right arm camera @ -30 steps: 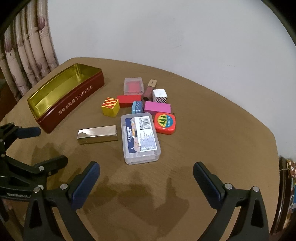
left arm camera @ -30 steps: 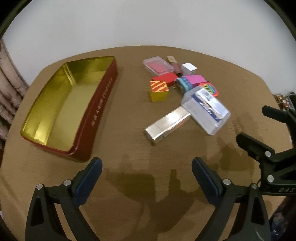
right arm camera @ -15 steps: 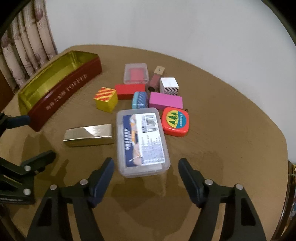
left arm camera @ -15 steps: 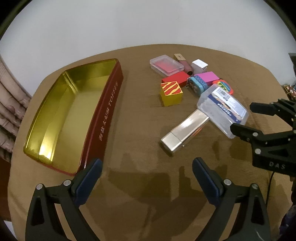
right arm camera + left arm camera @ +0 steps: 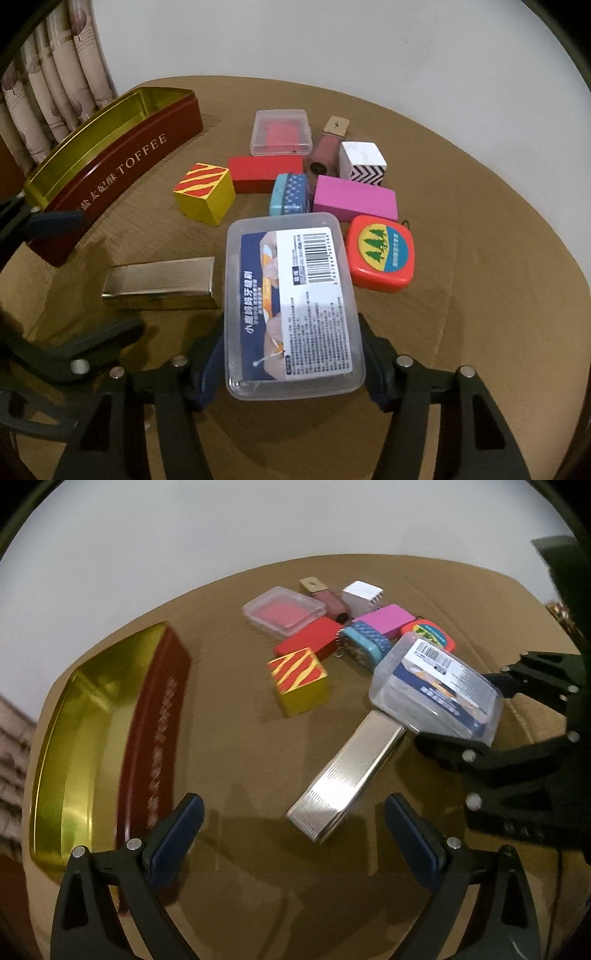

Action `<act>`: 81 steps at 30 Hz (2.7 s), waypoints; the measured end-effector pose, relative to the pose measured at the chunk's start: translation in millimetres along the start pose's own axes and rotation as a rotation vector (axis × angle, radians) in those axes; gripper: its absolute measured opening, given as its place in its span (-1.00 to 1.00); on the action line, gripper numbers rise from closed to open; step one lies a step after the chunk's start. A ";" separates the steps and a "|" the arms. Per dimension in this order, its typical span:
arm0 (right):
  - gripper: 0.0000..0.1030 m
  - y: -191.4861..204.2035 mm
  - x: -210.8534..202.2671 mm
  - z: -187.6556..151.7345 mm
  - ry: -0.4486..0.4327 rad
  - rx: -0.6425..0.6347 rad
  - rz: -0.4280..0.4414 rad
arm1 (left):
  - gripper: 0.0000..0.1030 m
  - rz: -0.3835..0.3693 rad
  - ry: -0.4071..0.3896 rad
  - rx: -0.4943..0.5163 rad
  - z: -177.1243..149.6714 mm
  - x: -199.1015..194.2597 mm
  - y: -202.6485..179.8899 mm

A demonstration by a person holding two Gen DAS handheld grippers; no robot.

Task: Organize rigid objects
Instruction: 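Grasp the silver bar with the left tool while the right tool grasps the clear plastic box, then carry the silver bar into the tin and open the left tool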

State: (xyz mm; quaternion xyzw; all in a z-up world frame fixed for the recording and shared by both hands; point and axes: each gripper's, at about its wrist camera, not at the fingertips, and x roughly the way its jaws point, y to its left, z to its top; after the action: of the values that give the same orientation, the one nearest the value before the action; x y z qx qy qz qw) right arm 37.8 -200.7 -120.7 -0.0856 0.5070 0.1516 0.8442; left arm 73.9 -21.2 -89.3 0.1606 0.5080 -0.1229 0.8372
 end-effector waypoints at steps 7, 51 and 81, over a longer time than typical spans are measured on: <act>0.22 -20.1 -6.5 -16.7 0.015 0.043 -0.017 | 0.80 -0.005 -0.001 0.054 12.7 16.6 -17.9; 0.22 -15.8 9.1 -3.7 0.108 0.095 -0.090 | -0.49 0.149 -0.015 -0.287 -3.0 -39.5 174.5; 0.22 54.8 -8.3 34.7 0.047 0.036 -0.001 | -0.48 0.208 0.052 -0.393 -19.4 9.6 194.3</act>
State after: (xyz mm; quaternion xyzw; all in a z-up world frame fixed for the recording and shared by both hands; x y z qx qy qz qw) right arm 44.2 -140.3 -96.5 -0.0742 0.5295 0.1402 0.8333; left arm 134.3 164.4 -78.3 0.0493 0.5245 0.0697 0.8471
